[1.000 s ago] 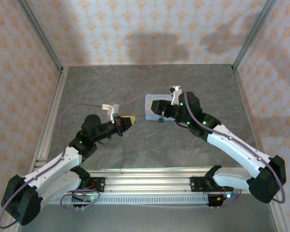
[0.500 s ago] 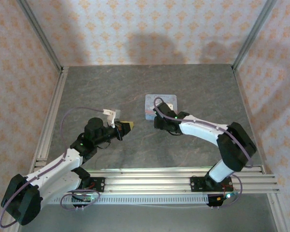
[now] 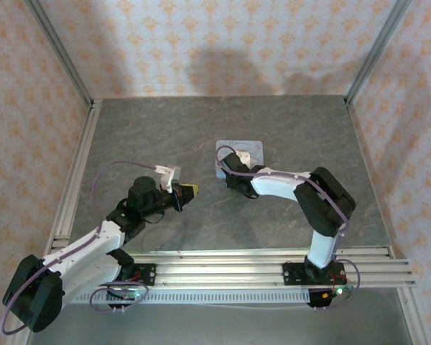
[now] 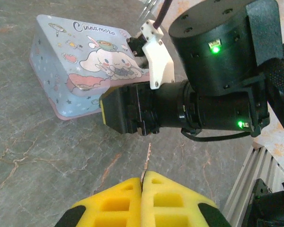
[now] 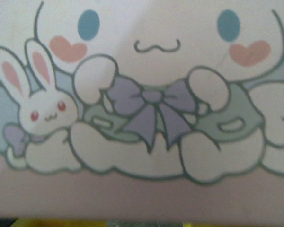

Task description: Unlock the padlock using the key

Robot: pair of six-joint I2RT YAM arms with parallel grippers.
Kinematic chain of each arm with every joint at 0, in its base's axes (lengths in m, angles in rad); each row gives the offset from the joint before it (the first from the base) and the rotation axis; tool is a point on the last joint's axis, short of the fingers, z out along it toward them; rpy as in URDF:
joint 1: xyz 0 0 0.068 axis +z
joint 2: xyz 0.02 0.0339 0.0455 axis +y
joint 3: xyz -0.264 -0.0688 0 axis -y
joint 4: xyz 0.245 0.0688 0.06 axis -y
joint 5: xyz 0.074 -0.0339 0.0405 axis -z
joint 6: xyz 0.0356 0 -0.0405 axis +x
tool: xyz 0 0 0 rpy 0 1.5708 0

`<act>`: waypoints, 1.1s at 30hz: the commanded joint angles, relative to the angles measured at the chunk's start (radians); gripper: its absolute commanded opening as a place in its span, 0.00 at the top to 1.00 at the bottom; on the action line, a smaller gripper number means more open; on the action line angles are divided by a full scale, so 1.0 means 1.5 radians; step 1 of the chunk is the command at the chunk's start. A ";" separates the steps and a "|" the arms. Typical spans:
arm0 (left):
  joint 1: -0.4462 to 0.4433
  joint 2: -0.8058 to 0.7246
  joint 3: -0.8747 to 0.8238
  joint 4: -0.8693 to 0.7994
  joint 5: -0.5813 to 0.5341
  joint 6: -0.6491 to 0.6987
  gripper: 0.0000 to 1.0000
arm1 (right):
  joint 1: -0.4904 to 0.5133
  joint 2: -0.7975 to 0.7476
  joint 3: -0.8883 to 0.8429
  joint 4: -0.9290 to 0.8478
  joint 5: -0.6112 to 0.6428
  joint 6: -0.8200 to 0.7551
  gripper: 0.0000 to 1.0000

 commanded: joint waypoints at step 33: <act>0.002 0.061 -0.032 0.119 0.020 0.077 1.00 | -0.026 -0.043 0.160 -0.154 -0.170 -0.042 1.00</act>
